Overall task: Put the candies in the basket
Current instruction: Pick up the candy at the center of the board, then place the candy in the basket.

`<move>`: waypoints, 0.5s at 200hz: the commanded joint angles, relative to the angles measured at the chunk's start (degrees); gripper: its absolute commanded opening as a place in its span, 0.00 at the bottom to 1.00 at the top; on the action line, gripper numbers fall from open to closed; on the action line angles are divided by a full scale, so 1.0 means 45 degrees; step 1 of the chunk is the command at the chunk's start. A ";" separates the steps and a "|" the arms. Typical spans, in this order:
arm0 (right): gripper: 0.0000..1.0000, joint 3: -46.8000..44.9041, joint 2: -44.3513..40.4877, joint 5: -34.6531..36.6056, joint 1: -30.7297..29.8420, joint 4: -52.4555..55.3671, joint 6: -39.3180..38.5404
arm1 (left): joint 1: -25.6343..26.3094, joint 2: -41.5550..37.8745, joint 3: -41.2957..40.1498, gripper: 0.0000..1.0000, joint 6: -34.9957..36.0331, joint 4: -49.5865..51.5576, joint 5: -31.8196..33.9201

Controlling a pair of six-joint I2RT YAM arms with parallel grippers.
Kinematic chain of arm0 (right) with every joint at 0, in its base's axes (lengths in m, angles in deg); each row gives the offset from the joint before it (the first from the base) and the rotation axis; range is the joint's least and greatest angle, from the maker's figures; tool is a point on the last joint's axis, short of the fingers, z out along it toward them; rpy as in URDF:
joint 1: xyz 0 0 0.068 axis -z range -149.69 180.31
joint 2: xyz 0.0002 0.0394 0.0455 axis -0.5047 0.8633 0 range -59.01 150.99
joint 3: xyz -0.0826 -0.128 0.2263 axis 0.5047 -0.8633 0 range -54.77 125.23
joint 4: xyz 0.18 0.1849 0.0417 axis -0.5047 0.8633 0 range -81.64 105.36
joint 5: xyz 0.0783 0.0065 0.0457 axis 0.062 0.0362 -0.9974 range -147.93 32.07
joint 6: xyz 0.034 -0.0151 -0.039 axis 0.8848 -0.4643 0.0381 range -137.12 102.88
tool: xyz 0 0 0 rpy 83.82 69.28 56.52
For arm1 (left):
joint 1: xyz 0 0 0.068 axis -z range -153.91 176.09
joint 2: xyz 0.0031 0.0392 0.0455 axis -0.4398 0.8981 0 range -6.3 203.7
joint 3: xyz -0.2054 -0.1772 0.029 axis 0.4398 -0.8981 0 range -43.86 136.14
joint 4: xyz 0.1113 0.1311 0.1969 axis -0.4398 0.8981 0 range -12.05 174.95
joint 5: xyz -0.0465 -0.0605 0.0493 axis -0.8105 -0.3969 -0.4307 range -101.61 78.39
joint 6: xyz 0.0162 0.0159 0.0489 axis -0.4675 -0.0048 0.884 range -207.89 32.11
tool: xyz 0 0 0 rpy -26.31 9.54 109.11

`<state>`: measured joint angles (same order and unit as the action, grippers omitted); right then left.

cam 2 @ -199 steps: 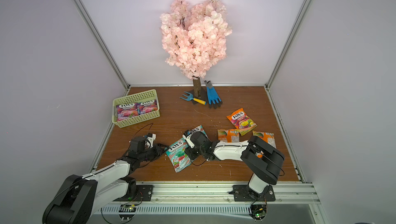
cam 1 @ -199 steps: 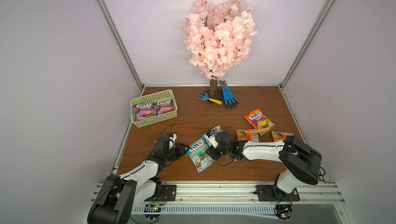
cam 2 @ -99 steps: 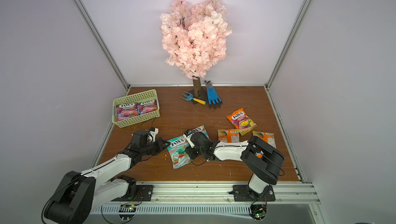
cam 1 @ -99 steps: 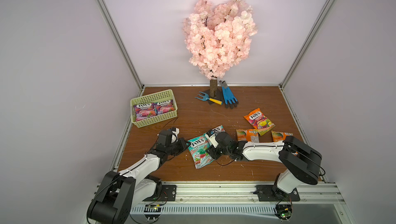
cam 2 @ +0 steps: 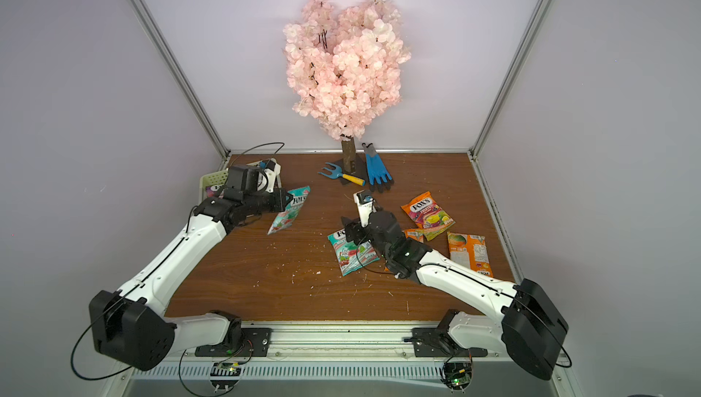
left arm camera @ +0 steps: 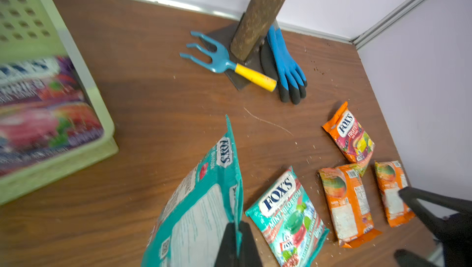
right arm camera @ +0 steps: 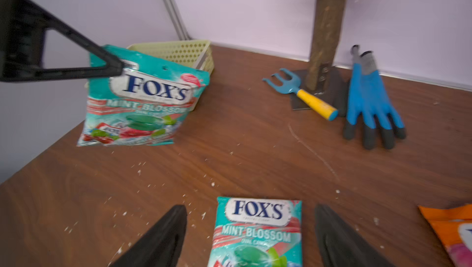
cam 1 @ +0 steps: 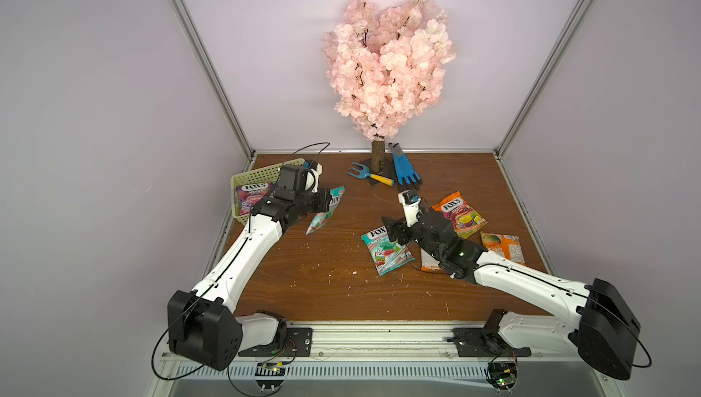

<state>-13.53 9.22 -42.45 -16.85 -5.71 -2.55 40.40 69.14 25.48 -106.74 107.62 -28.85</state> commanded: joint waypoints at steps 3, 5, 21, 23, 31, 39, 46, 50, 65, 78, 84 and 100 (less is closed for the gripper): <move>0.90 -0.1206 -0.0396 0.0754 0.0349 -0.0745 -0.0153 | -0.1169 0.0538 0.1919 0.00 0.1854 0.2033 0.0462; 0.90 -0.1290 -0.0420 0.0767 0.0383 -0.0806 -0.0147 | -0.1300 0.0593 0.2043 0.00 0.1911 0.2086 0.0419; 0.97 -0.1641 -0.0512 0.0910 0.0531 -0.1072 -0.0006 | -0.2338 0.1089 0.3020 0.00 0.2651 0.2483 0.0379; 0.98 -0.1643 -0.0513 0.0903 0.0536 -0.1083 -0.0003 | -0.2451 0.1166 0.3119 0.00 0.2750 0.2536 0.0409; 0.99 -0.1616 -0.0523 0.0876 0.0546 -0.1057 0.0022 | -0.2974 0.1528 0.3333 0.00 0.3085 0.2768 0.0422; 0.99 -0.1539 -0.0538 0.0856 0.0551 -0.0987 0.0056 | -0.3462 0.1942 0.4013 0.00 0.3376 0.2976 0.0164; 0.99 -0.1517 -0.0580 0.0839 0.0575 -0.0902 0.0109 | -0.3896 0.2319 0.4170 0.00 0.3483 0.3000 -0.0241; 0.99 -0.1555 -0.0650 0.0837 0.0549 -0.0898 0.0109 | -0.4115 0.2516 0.4240 0.00 0.3531 0.2979 -0.0493; 0.99 -0.1755 -0.0887 0.0848 0.0569 -0.1137 0.0185 | -0.4568 0.3411 0.4612 0.00 0.3789 0.2977 -0.0910; 0.99 -0.1842 -0.1018 0.0747 0.0577 -0.1210 0.0239 | -0.4653 0.4301 0.5099 0.00 0.3999 0.2977 -0.1040; 0.99 -0.1820 -0.1040 0.0686 0.0577 -0.1191 0.0229 | -0.4662 0.4736 0.5378 0.00 0.3992 0.2977 -0.0923; 0.99 -0.1819 -0.1096 0.0651 0.0567 -0.1171 0.0242 | -0.4737 0.5776 0.6146 0.00 0.4036 0.2977 -0.0427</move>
<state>-21.86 5.72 -40.13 -14.51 -8.59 -2.31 19.55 89.88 48.80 -91.33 119.45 -30.70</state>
